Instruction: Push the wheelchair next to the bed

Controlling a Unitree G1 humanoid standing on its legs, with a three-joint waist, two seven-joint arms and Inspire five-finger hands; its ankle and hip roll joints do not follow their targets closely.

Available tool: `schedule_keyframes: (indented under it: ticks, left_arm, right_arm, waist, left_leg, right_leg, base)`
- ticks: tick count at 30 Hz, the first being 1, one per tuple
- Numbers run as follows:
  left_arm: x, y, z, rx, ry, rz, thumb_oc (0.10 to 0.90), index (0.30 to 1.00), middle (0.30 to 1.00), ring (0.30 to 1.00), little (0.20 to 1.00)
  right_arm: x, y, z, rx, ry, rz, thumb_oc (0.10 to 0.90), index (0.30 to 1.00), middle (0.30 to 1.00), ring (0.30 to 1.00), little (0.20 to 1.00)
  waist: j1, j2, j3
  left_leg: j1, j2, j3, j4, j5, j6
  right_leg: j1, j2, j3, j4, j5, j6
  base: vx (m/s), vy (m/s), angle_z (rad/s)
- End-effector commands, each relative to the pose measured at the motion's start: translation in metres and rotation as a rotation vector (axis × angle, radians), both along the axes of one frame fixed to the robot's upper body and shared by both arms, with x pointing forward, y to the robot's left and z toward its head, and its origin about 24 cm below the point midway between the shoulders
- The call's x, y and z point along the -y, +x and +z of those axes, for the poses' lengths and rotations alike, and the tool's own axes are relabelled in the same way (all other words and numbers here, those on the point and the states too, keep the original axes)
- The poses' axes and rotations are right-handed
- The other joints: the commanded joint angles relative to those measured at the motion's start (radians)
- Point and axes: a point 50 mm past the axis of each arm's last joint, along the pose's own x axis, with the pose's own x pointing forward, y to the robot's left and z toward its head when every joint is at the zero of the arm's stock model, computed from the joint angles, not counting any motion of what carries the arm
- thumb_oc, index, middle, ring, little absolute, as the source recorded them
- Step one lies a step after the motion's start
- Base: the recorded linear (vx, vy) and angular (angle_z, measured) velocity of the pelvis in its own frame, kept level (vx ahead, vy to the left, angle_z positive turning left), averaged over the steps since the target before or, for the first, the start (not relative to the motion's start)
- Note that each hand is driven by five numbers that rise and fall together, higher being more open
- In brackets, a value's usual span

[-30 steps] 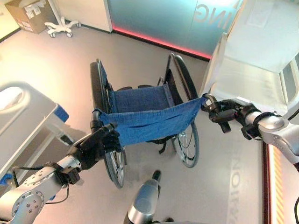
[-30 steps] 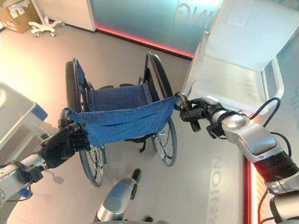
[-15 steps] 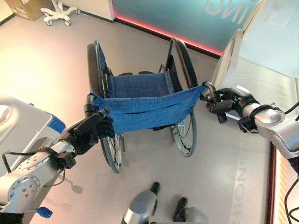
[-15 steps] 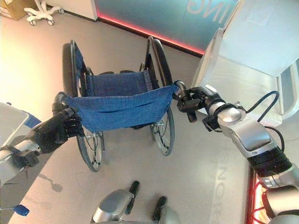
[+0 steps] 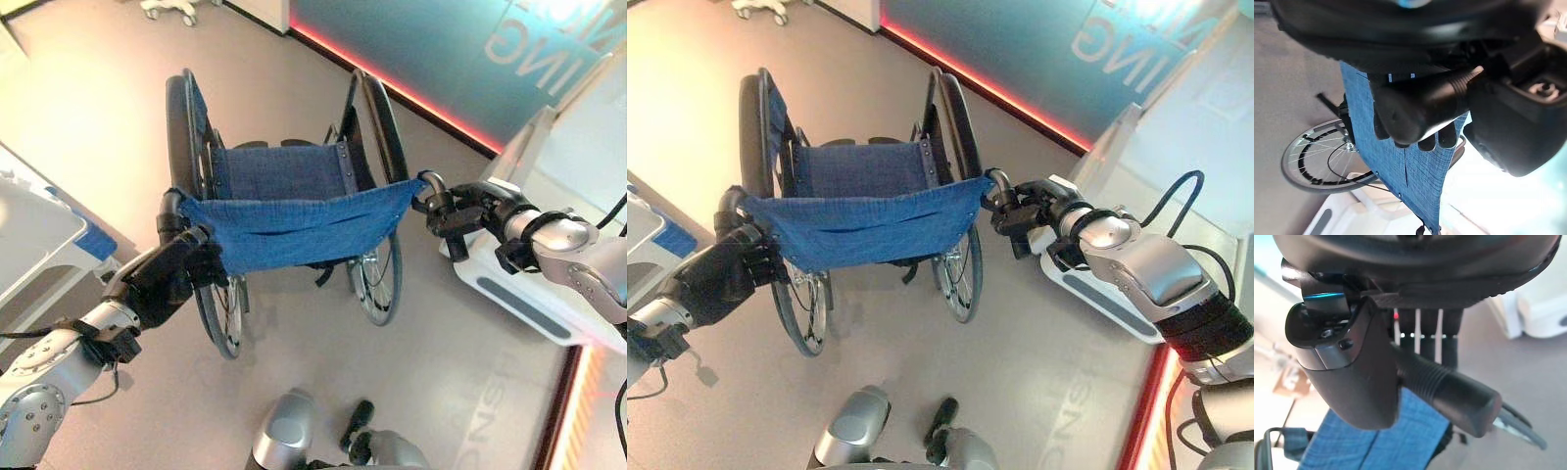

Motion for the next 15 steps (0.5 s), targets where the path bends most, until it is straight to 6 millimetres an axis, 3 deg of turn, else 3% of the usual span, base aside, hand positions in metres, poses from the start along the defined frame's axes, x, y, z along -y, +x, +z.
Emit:
schedule_keyframes:
  ticks: [1, 3, 5, 7, 10, 11, 13, 14, 15]
  left_arm:
    - [0.045, 0.007, 0.053, 0.337, 0.015, -0.238, 0.400, 0.300, 0.300, 0.300, 0.300]
    - [0.046, 0.009, 0.053, 0.339, 0.013, -0.235, 0.400, 0.300, 0.300, 0.300, 0.300]
    - [0.050, 0.013, 0.050, 0.333, 0.009, -0.233, 0.400, 0.300, 0.300, 0.300, 0.300]
    - [0.053, 0.015, 0.043, 0.326, 0.018, -0.239, 0.400, 0.300, 0.300, 0.300, 0.300]
    - [0.055, 0.017, 0.041, 0.331, 0.025, -0.248, 0.400, 0.300, 0.300, 0.300, 0.300]
    - [0.055, 0.019, 0.040, 0.338, 0.031, -0.255, 0.400, 0.300, 0.300, 0.300, 0.300]
    - [0.053, 0.021, 0.042, 0.351, 0.058, -0.264, 0.400, 0.300, 0.300, 0.300, 0.300]
    - [0.050, 0.023, 0.044, 0.351, 0.072, -0.251, 0.400, 0.300, 0.300, 0.300, 0.300]
    - [0.049, 0.023, 0.044, 0.348, 0.073, -0.247, 0.400, 0.300, 0.300, 0.300, 0.300]
  right_arm:
    - [-0.050, -0.011, 0.070, 0.317, -0.035, 0.310, 0.400, 0.300, 0.300, 0.300, 0.300]
    - [-0.054, -0.009, 0.070, 0.320, -0.042, 0.318, 0.400, 0.300, 0.300, 0.300, 0.300]
    - [-0.061, -0.003, 0.070, 0.320, -0.037, 0.323, 0.400, 0.300, 0.300, 0.300, 0.300]
    - [-0.068, 0.005, 0.066, 0.323, -0.023, 0.321, 0.400, 0.300, 0.300, 0.300, 0.300]
    - [-0.071, 0.007, 0.062, 0.322, -0.017, 0.313, 0.400, 0.300, 0.300, 0.300, 0.300]
    - [-0.071, 0.008, 0.059, 0.323, -0.012, 0.308, 0.400, 0.300, 0.300, 0.300, 0.300]
    - [-0.072, 0.009, 0.056, 0.328, 0.005, 0.304, 0.400, 0.300, 0.300, 0.300, 0.300]
    - [-0.076, 0.012, 0.053, 0.327, 0.037, 0.313, 0.400, 0.300, 0.300, 0.300, 0.300]
    - [-0.078, 0.013, 0.053, 0.325, 0.041, 0.314, 0.400, 0.300, 0.300, 0.300, 0.300]
  waist:
    - [-0.010, -0.035, -0.117]
    - [-0.001, -0.031, -0.114]
    - [0.022, -0.018, -0.120]
    - [0.061, 0.004, -0.118]
    - [0.066, 0.006, -0.118]
    - [0.067, 0.006, -0.124]
    - [0.075, -0.015, -0.139]
    - [0.105, -0.040, -0.152]
    - [0.110, -0.047, -0.155]
  left_leg:
    - [-0.017, -0.016, 0.030, -0.048, 0.092, 0.139]
    - [0.000, -0.006, 0.046, -0.176, 0.103, 0.138]
    - [0.011, 0.006, 0.068, -0.406, 0.138, 0.129]
    - [-0.054, 0.005, 0.174, -0.589, 0.221, 0.118]
    - [-0.085, -0.001, 0.306, -0.652, 0.234, 0.120]
    - [-0.099, -0.006, 0.364, -0.659, 0.228, 0.137]
    - [-0.084, -0.039, 0.378, -0.655, 0.147, 0.192]
    - [-0.073, -0.086, 0.324, -0.657, 0.106, 0.231]
    - [-0.067, -0.095, 0.322, -0.654, 0.093, 0.245]
  right_leg:
    - [0.041, 0.029, 0.036, -0.140, 0.088, 0.111]
    - [0.059, 0.045, 0.033, -0.144, 0.078, 0.112]
    - [0.097, 0.080, 0.017, -0.151, 0.051, 0.110]
    - [0.180, 0.148, -0.014, -0.154, -0.013, 0.084]
    - [0.244, 0.184, -0.037, -0.133, -0.082, 0.068]
    - [0.259, 0.203, -0.056, -0.115, -0.107, 0.057]
    - [0.262, 0.207, -0.076, -0.052, -0.149, 0.064]
    - [0.273, 0.209, -0.086, 0.057, -0.110, 0.101]
    - [0.269, 0.202, -0.093, 0.092, -0.088, 0.120]
  base:
    - [0.31, -0.073, 0.13]
    - [0.30, -0.060, 0.26]
    - [0.45, -0.081, 0.21]
    - [0.59, -0.150, -0.10]
    - [0.38, -0.095, 0.13]
    - [0.42, -0.085, 0.37]
    - [0.55, -0.060, 0.52]
    - [0.54, -0.016, 0.32]
    - [0.50, 0.007, 0.06]
